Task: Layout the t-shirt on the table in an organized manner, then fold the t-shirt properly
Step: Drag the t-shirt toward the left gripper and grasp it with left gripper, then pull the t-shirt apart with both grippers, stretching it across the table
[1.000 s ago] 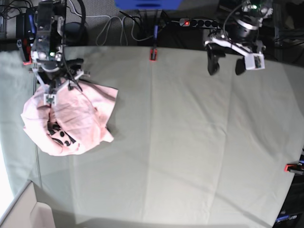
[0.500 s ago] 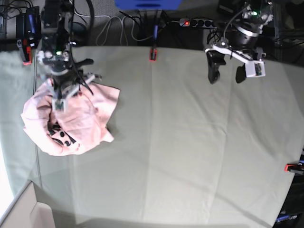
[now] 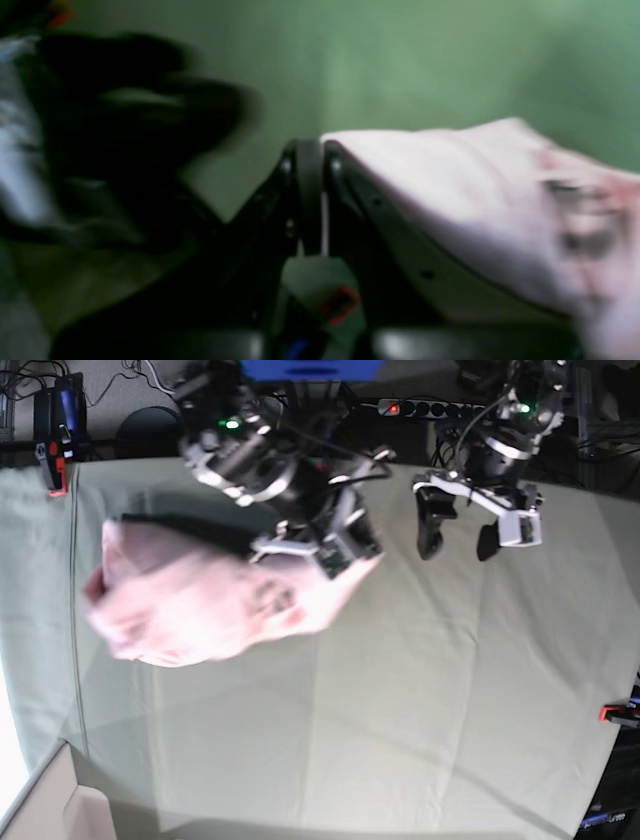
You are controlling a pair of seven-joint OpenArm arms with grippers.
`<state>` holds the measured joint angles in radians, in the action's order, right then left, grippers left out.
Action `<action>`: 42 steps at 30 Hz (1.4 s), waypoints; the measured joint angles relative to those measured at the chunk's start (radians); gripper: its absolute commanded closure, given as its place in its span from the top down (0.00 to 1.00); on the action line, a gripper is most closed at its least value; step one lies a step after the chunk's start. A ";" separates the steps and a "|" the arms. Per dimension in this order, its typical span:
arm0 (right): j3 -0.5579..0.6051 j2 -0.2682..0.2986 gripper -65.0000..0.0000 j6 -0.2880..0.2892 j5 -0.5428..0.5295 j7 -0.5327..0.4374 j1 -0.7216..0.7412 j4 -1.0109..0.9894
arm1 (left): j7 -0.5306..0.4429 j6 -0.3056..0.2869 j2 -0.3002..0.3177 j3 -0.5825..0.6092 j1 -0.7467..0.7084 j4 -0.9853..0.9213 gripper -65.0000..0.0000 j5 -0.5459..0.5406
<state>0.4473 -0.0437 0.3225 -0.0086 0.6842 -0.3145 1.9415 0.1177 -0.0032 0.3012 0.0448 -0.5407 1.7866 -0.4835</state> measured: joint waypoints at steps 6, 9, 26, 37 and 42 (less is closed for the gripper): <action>0.001 0.019 0.24 -0.003 0.011 0.014 0.037 -0.101 | -0.002 0.007 0.008 -0.013 0.006 -0.086 0.77 0.001; -0.010 0.030 0.36 -0.003 0.011 0.037 0.025 -0.109 | -0.001 0.006 0.009 -0.009 0.008 -0.103 0.77 0.000; -0.432 0.024 0.47 -0.004 0.009 0.012 -0.030 -0.055 | 0.000 0.002 0.000 0.115 0.166 -0.106 0.77 -0.005; -0.571 0.022 0.47 -0.002 0.010 0.021 -0.050 -0.057 | 0.005 0.008 -0.109 0.261 0.421 -0.389 0.76 -0.002; -0.584 0.018 0.47 -0.002 0.008 0.018 -0.049 -0.057 | 0.003 0.001 -0.130 0.357 0.494 -0.526 0.72 -0.005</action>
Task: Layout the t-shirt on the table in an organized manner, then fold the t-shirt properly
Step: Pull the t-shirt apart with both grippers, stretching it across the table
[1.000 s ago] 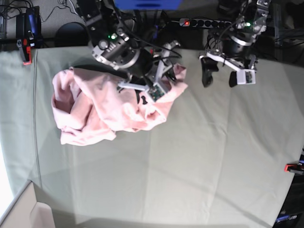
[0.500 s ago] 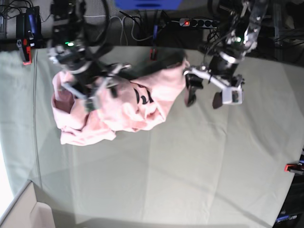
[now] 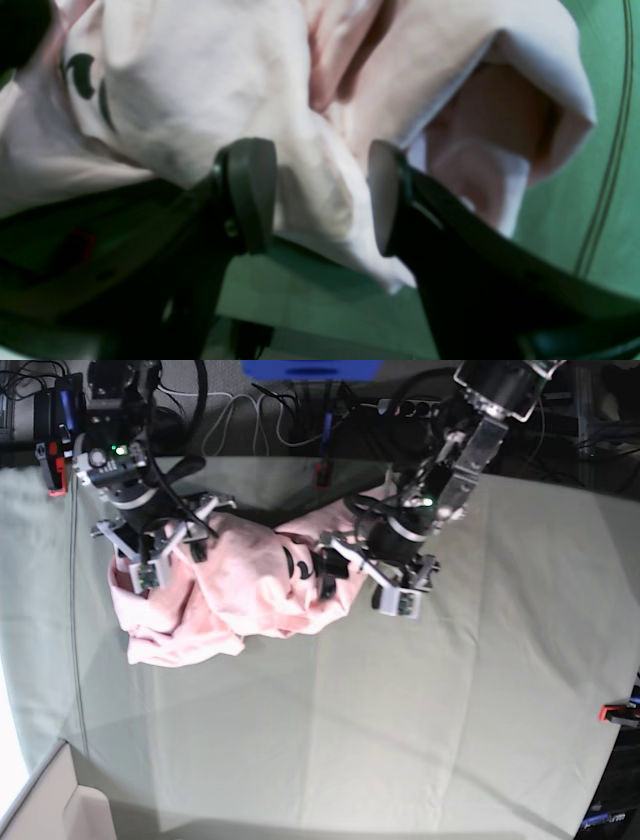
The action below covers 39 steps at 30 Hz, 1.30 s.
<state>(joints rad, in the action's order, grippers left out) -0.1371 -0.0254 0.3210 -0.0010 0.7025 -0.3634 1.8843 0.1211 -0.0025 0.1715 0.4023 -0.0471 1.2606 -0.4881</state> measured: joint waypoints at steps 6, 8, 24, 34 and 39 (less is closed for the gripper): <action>-0.006 0.003 0.47 0.000 0.000 0.000 0.005 0.000 | -0.005 0.003 -0.006 0.020 0.034 -0.092 0.27 -0.003; -0.006 0.003 0.47 0.000 0.000 0.000 0.005 0.000 | -0.005 0.003 -0.008 0.019 0.033 -0.102 0.07 -0.003; -0.006 0.003 0.47 0.000 0.000 0.000 0.013 -0.002 | 0.006 0.008 0.051 -0.251 -0.007 0.185 0.00 -0.003; -0.006 0.000 0.47 0.000 0.000 0.000 0.014 -0.002 | 0.217 0.000 0.042 -0.522 -0.005 0.392 0.00 -0.003; -0.006 0.001 0.47 0.000 0.000 0.001 0.014 -0.002 | 0.231 -0.001 0.041 -0.630 0.004 0.394 0.00 -0.003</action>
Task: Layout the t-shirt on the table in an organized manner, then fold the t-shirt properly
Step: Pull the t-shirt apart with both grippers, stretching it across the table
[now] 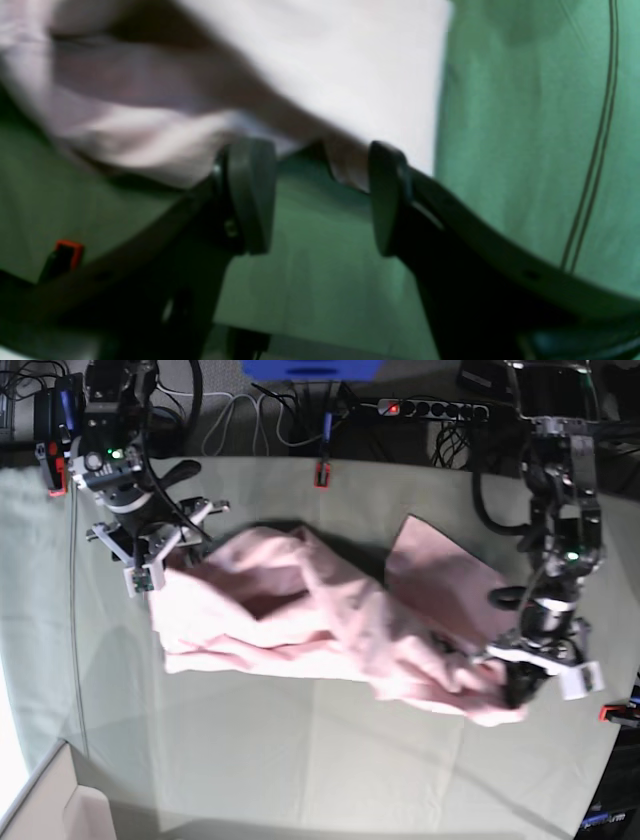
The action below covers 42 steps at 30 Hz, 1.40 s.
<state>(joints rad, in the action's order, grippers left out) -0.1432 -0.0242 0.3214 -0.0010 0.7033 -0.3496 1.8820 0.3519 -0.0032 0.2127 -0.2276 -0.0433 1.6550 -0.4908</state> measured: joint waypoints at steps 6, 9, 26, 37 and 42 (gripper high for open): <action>0.000 0.000 0.47 0.000 0.000 -0.001 0.000 0.000 | -0.032 0.001 0.006 -0.211 0.053 -0.065 0.01 0.000; 0.000 0.000 0.47 0.000 0.000 0.000 -0.001 0.000 | 0.000 0.014 0.008 -0.216 0.046 -0.148 0.10 0.010; 0.008 0.002 0.47 0.000 0.000 0.000 -0.003 -0.002 | -0.008 0.007 -0.080 -0.176 -0.070 -0.146 0.42 -0.030; 0.009 -0.001 0.47 0.000 0.000 0.000 -0.002 -0.002 | -0.019 0.008 -0.105 0.018 -0.094 -0.147 0.42 -0.031; 0.008 -0.001 0.47 0.000 0.000 0.000 -0.003 -0.002 | -0.022 0.009 -0.100 0.049 -0.084 -0.223 0.42 -0.031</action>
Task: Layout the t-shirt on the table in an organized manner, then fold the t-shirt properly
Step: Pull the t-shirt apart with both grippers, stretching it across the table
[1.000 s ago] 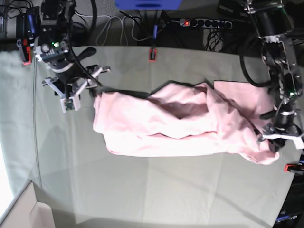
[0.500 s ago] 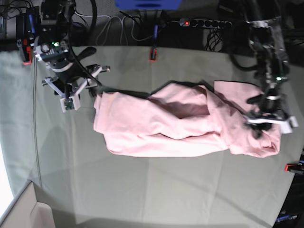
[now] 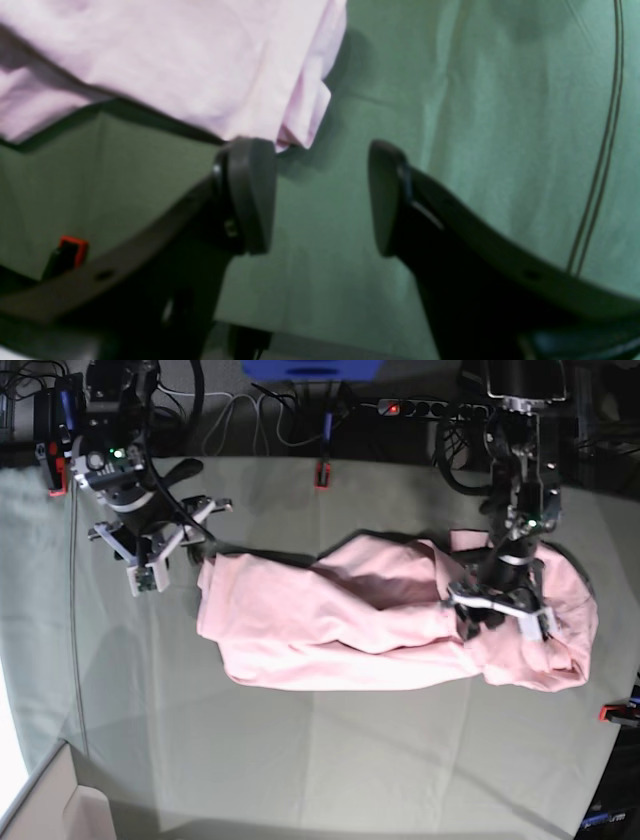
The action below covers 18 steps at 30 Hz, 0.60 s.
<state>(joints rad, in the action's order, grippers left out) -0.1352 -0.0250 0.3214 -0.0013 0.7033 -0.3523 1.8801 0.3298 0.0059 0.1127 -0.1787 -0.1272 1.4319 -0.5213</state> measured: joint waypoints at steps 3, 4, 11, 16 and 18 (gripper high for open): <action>0.000 0.000 0.47 0.000 0.000 0.000 0.001 0.000 | 0.007 0.003 0.002 -0.001 0.000 -0.045 0.42 0.002; 0.000 0.000 0.47 0.000 0.000 0.000 0.000 0.000 | 0.000 0.004 0.004 -0.001 0.004 -0.058 0.42 0.000; 0.000 0.000 0.47 0.000 0.000 0.001 0.002 -0.003 | 0.008 0.001 0.005 -0.007 0.009 -0.061 0.00 -0.002; 0.000 0.000 0.47 0.000 -0.001 -0.005 0.026 -0.056 | 0.010 0.006 0.006 -0.009 0.006 0.097 0.00 -0.007; 0.000 0.000 0.47 0.000 -0.004 -0.005 0.027 -0.075 | 0.011 0.003 0.006 -0.008 0.009 0.160 0.00 -0.007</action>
<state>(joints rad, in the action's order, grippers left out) -0.1352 -0.0250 0.3210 -0.0055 0.6979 -0.3248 1.8053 0.3408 0.0093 0.1188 -0.1871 -0.1184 1.5921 -0.5285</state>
